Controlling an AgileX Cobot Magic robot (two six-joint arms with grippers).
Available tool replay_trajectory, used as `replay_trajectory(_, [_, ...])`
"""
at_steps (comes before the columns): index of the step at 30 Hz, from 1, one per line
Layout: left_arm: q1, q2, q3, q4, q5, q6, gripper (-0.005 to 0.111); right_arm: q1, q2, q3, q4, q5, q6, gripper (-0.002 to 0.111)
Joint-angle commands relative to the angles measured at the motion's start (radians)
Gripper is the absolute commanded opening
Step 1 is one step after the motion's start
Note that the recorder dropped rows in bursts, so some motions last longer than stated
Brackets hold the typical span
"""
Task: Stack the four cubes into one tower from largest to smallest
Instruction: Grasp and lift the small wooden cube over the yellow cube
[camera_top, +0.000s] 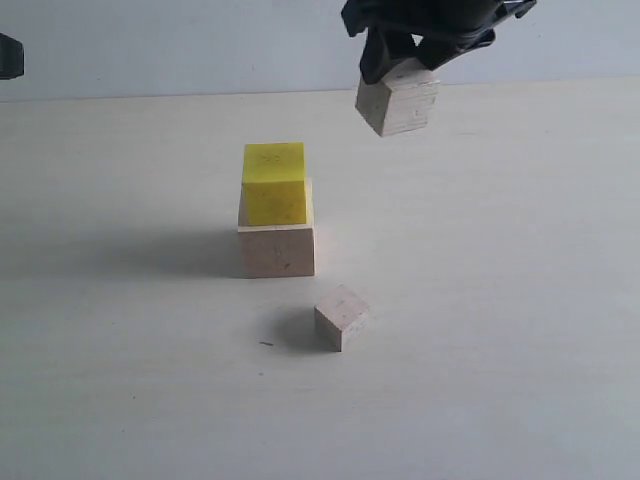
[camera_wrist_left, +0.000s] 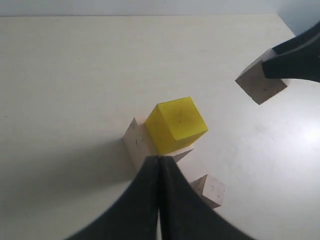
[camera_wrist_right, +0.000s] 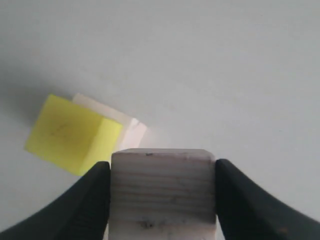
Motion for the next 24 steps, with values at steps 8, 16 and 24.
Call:
replay_trajectory(8, [0.001,-0.004,0.005,-0.018,0.028,-0.003,0.0,0.171,-0.035,-0.102,-0.067,0.087,0.277,0.0])
replay_trajectory(16, [0.001,-0.006,0.005,-0.031,0.057,-0.004,0.0,0.286,0.045,-0.268,-0.255,0.167,0.481,0.0])
replay_trajectory(24, [-0.024,-0.006,0.005,-0.031,0.058,-0.004,0.0,0.294,0.149,-0.302,-0.293,0.195,0.632,0.0])
